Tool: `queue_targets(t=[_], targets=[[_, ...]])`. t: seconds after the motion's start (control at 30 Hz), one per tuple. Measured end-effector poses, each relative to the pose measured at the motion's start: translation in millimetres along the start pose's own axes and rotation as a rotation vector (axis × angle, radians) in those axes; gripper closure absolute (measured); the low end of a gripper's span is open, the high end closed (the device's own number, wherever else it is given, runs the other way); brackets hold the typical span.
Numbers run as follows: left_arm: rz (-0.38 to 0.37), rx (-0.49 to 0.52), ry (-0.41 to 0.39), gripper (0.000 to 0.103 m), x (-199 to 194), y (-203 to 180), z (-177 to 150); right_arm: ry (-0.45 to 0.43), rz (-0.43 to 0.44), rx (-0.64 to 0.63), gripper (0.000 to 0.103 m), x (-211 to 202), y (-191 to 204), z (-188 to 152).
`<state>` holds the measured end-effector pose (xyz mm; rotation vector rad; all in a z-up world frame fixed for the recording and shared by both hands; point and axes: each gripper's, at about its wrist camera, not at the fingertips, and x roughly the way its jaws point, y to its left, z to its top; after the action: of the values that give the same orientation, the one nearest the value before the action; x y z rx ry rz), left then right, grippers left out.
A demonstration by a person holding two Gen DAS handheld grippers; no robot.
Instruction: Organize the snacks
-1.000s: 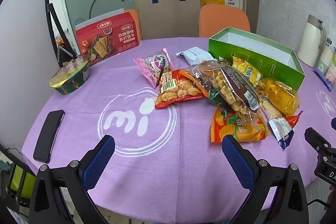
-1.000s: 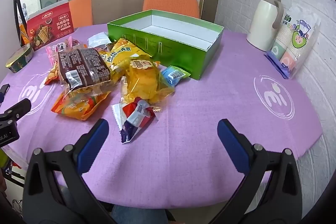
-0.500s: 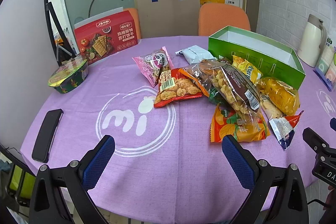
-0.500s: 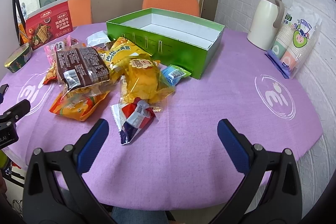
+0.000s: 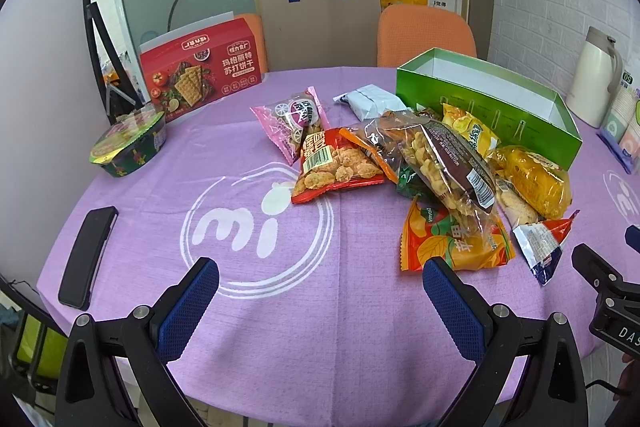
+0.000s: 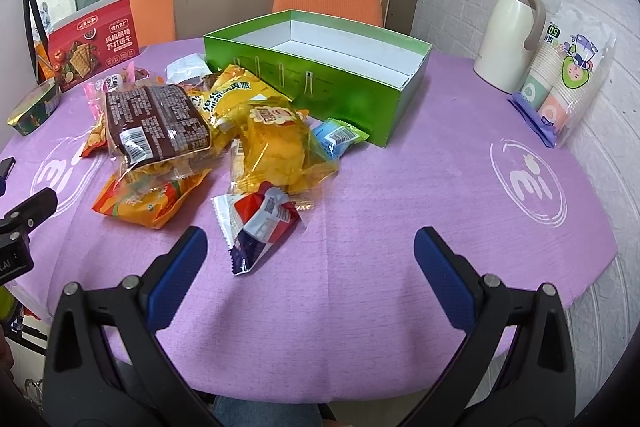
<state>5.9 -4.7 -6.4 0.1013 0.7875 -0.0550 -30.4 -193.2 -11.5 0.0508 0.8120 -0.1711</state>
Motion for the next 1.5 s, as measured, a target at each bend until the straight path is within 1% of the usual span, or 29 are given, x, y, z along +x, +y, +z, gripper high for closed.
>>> queue_targets(t=[0.77, 0.83, 0.9, 0.93, 1.0, 1.03, 1.1, 1.17, 1.23, 1.33, 1.37, 1.4, 1.43, 1.5], targets=[[0.0, 0.002, 0.009, 0.0, 8.2, -1.1, -4.0, 0.026, 0.008, 0.005, 0.0, 10.7, 0.4, 0.1], [-0.002, 0.002, 0.009, 0.0, 8.1, -1.1, -3.8, 0.026, 0.024, 0.013, 0.0, 12.6, -2.2, 0.2], [-0.011, 0.003, 0.007, 0.0, 9.1, -0.8, -3.0, 0.018, 0.078, 0.047, 0.0, 13.9, -10.1, 0.5], [-0.026, -0.001, 0.009, 0.0, 10.1, 0.1, -2.8, 0.011, 0.106, 0.074, 0.0, 14.5, -16.1, 0.6], [-0.075, -0.011, 0.032, 0.0, 15.1, 2.4, -0.8, -0.006, 0.131, 0.11, 0.0, 14.8, -24.7, 2.0], [-0.111, -0.021, 0.052, 0.0, 19.2, 4.6, -0.6, -0.021, 0.138, 0.119, 0.0, 14.5, -27.4, 2.8], [-0.155, -0.04, 0.079, 0.0, 25.5, 6.5, 0.3, -0.065, 0.165, 0.124, 0.0, 13.7, -32.3, 3.8], [-0.197, -0.05, 0.088, 0.0, 26.7, 6.7, 2.8, -0.087, 0.201, 0.118, 0.0, 15.2, -34.6, 6.0], [-0.231, -0.049, 0.067, 0.0, 20.9, 3.3, 11.3, -0.077, 0.22, 0.119, 0.0, 17.9, -35.4, 8.4], [-0.273, -0.032, 0.013, 0.0, 7.1, -7.1, 30.4, -0.069, 0.235, 0.149, 0.0, 21.3, -42.3, 8.6], [-0.311, -0.029, 0.012, 0.0, 6.2, -11.3, 36.7, -0.061, 0.237, 0.153, 0.0, 22.6, -44.2, 8.1], [-0.368, -0.025, 0.017, 0.0, 8.0, -15.9, 43.1, -0.055, 0.238, 0.15, 0.0, 23.8, -45.7, 7.3], [-0.402, -0.021, 0.025, 0.0, 11.9, -20.6, 48.0, -0.053, 0.237, 0.144, 0.0, 24.4, -46.2, 7.0], [-0.431, -0.012, 0.047, 0.001, 24.1, -30.8, 55.2, -0.054, 0.242, 0.126, 0.0, 25.7, -46.0, 8.5]])
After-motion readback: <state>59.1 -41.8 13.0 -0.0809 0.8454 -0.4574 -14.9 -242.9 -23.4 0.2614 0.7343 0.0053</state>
